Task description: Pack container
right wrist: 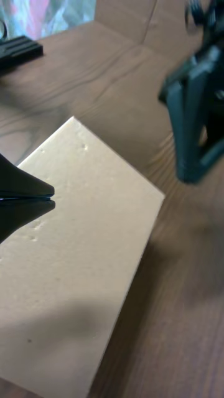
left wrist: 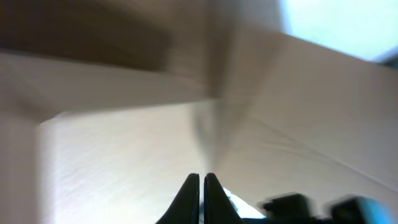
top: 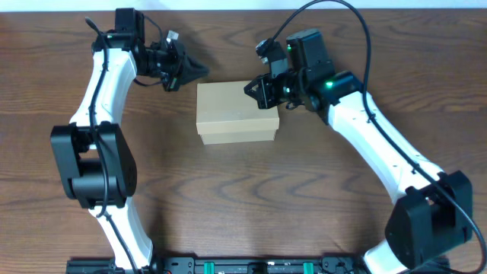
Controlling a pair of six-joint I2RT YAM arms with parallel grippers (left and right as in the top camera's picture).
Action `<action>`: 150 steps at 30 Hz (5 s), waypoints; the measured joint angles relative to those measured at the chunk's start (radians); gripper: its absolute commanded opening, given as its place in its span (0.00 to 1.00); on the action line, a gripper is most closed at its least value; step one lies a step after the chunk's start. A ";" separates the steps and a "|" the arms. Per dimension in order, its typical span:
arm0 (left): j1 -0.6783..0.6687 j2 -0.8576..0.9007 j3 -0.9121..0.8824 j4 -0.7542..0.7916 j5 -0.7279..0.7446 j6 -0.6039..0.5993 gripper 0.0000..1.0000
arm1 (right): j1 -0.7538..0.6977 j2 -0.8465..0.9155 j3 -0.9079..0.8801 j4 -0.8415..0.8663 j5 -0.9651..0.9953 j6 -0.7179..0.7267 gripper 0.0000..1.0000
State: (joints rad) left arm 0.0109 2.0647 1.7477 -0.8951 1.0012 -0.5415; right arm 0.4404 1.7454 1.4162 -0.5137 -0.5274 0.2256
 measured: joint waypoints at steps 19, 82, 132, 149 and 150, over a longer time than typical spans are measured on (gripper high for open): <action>-0.061 -0.138 0.009 -0.206 -0.629 0.131 0.06 | 0.245 0.001 0.000 -0.172 0.356 0.013 0.01; -0.061 -0.406 0.010 -0.451 -0.816 0.176 0.95 | 0.299 -0.516 -0.139 -0.371 0.458 -0.132 0.99; -0.061 -1.688 -0.864 -0.137 -0.972 0.212 0.95 | 0.298 -1.416 -0.676 -0.563 0.473 -0.160 0.99; -0.010 -1.917 -1.252 0.103 -1.039 0.476 0.95 | 0.298 -1.416 -0.679 -0.583 0.473 -0.163 0.99; -0.005 -1.931 -1.278 0.116 -1.039 0.482 0.95 | 0.298 -1.416 -0.679 -0.583 0.473 -0.163 0.99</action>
State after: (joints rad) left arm 0.0063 0.1333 0.4698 -0.7792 -0.0380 -0.0593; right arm 0.7380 0.3290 0.7376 -1.0966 -0.0544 0.0631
